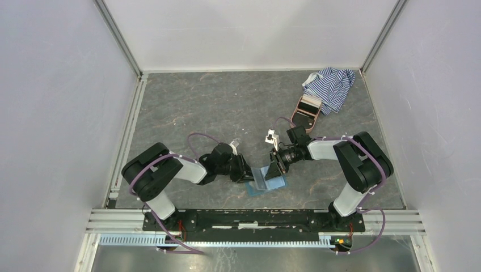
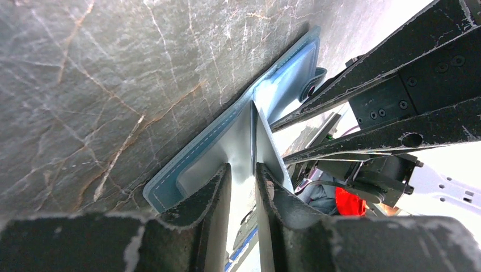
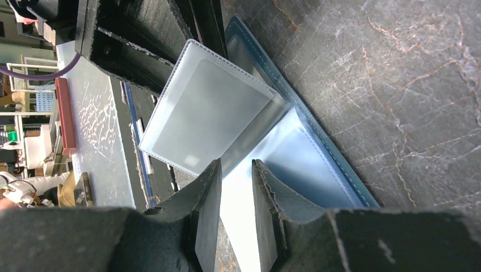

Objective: Put the credit cards into the card holder
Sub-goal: Turn over the card slot in the card holder.

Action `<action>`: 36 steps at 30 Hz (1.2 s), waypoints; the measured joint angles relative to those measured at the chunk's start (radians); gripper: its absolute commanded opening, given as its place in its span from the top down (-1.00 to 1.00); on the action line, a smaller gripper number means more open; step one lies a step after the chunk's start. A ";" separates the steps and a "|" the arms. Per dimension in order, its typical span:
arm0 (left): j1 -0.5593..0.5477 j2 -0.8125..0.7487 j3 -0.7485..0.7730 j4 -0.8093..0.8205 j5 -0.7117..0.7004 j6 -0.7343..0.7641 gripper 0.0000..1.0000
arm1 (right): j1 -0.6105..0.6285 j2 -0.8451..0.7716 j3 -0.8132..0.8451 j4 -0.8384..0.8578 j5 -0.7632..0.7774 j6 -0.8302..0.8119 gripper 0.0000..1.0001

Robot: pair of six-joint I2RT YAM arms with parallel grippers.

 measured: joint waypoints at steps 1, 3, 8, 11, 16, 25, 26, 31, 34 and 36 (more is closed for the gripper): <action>0.002 -0.003 0.000 -0.008 0.000 0.002 0.38 | 0.000 0.000 0.000 0.000 0.002 0.000 0.34; 0.004 -0.005 0.000 -0.012 0.000 0.010 0.38 | 0.000 0.000 0.000 0.000 0.006 -0.002 0.34; 0.005 -0.007 -0.002 -0.013 0.001 0.015 0.37 | 0.000 0.000 0.000 -0.001 0.007 -0.006 0.34; 0.011 -0.020 -0.016 -0.012 0.001 0.016 0.37 | 0.000 0.000 0.002 -0.004 0.007 -0.010 0.34; 0.023 -0.045 -0.039 -0.014 0.000 0.017 0.36 | 0.000 0.000 0.002 -0.005 0.006 -0.014 0.34; 0.043 -0.121 -0.097 -0.036 -0.009 0.018 0.34 | -0.002 0.000 0.002 -0.007 0.006 -0.015 0.34; 0.044 -0.134 -0.105 -0.047 -0.010 0.019 0.34 | -0.002 0.000 0.002 -0.007 0.005 -0.016 0.34; 0.054 -0.213 -0.138 -0.117 -0.030 0.027 0.30 | -0.003 0.000 0.002 -0.008 0.000 -0.017 0.34; 0.055 -0.282 -0.156 -0.180 -0.062 0.052 0.28 | -0.003 0.000 0.002 -0.008 -0.002 -0.021 0.33; 0.055 -0.330 -0.159 -0.217 -0.081 0.070 0.25 | -0.003 0.000 0.002 -0.009 -0.003 -0.026 0.33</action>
